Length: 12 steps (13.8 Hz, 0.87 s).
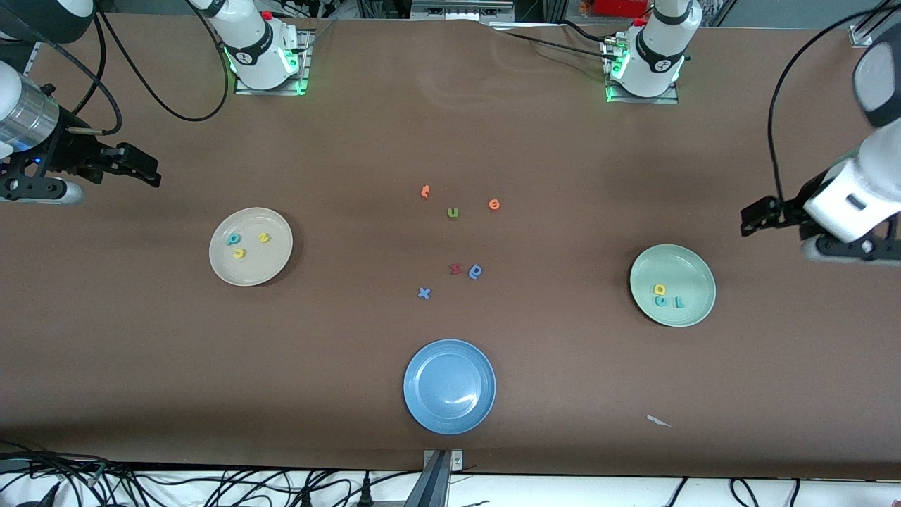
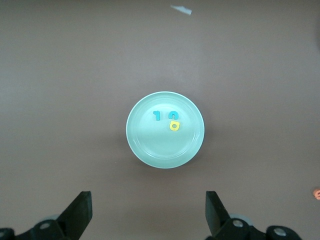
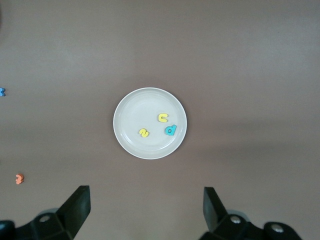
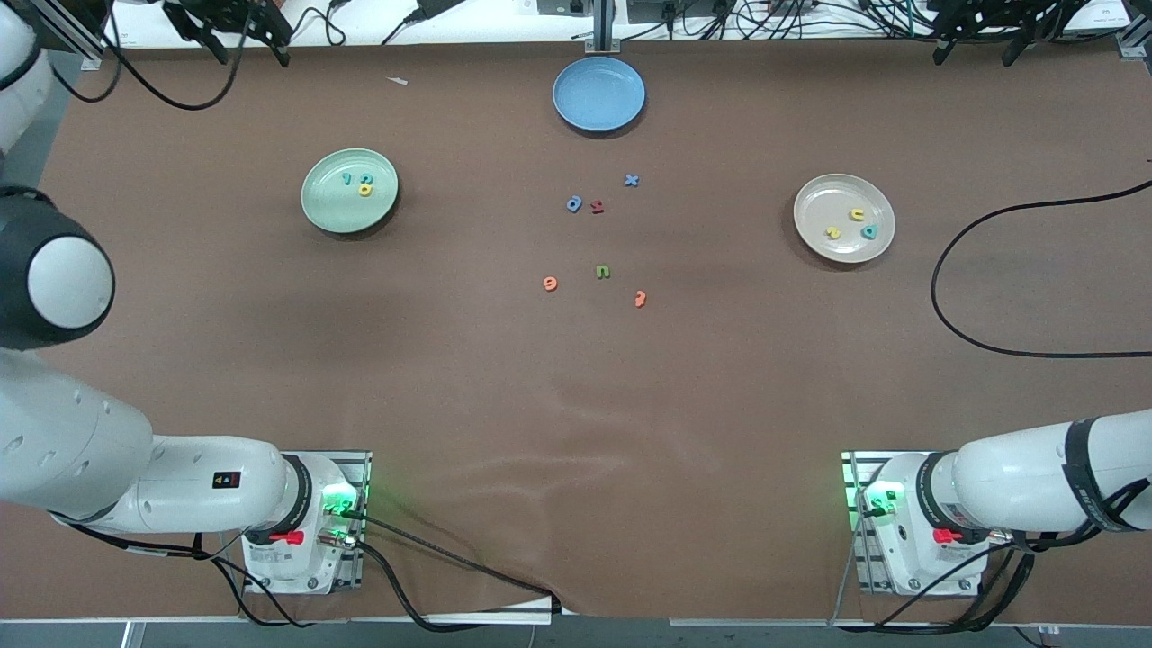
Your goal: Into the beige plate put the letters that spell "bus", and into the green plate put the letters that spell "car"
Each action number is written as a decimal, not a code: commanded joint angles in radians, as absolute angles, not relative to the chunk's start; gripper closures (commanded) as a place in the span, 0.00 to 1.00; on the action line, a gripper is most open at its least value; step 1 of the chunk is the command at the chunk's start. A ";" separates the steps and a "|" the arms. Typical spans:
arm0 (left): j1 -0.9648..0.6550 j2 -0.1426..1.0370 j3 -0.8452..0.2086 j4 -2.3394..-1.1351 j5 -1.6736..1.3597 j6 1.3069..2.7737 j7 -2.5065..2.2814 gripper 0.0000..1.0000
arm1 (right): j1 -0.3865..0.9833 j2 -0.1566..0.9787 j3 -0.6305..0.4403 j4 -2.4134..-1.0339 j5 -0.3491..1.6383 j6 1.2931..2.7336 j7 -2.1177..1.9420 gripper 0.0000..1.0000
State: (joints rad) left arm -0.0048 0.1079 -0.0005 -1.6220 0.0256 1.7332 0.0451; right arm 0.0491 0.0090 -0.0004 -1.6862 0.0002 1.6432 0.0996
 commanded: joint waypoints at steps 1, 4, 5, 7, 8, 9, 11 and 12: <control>-0.098 0.019 0.104 -1.683 0.000 1.730 0.078 0.00 | 0.032 0.018 0.011 -1.661 0.023 1.626 0.086 0.00; -0.091 0.025 0.103 -1.683 -0.005 1.718 0.084 0.00 | 0.032 0.020 0.009 -1.661 0.021 1.626 0.084 0.00; -0.091 0.025 0.103 -1.677 -0.006 1.700 0.084 0.00 | 0.032 0.018 0.011 -1.661 0.021 1.626 0.084 0.00; -0.091 0.025 0.103 -1.675 -0.008 1.695 0.084 0.00 | 0.032 0.018 0.011 -1.661 0.021 1.626 0.084 0.00; -0.091 0.025 0.101 -1.677 -0.009 1.695 0.086 0.00 | 0.032 0.018 0.011 -1.661 0.021 1.626 0.084 0.00; -0.091 0.023 0.101 -1.677 -0.011 1.694 0.087 0.00 | 0.032 0.018 0.011 -1.663 0.021 1.626 0.084 0.00; -0.091 0.020 0.100 -1.672 -0.011 1.678 0.092 0.00 | 0.032 0.018 0.011 -1.661 0.021 1.626 0.086 0.00; -0.091 0.020 0.100 -1.672 -0.011 1.674 0.097 0.00 | 0.032 0.018 0.011 -1.661 0.021 1.629 0.086 0.00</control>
State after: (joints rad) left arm -0.0806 0.0346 0.0854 -1.6717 0.0230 1.6981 0.0629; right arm 0.0487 0.0091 -0.0004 -1.6859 0.0016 1.6431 0.0995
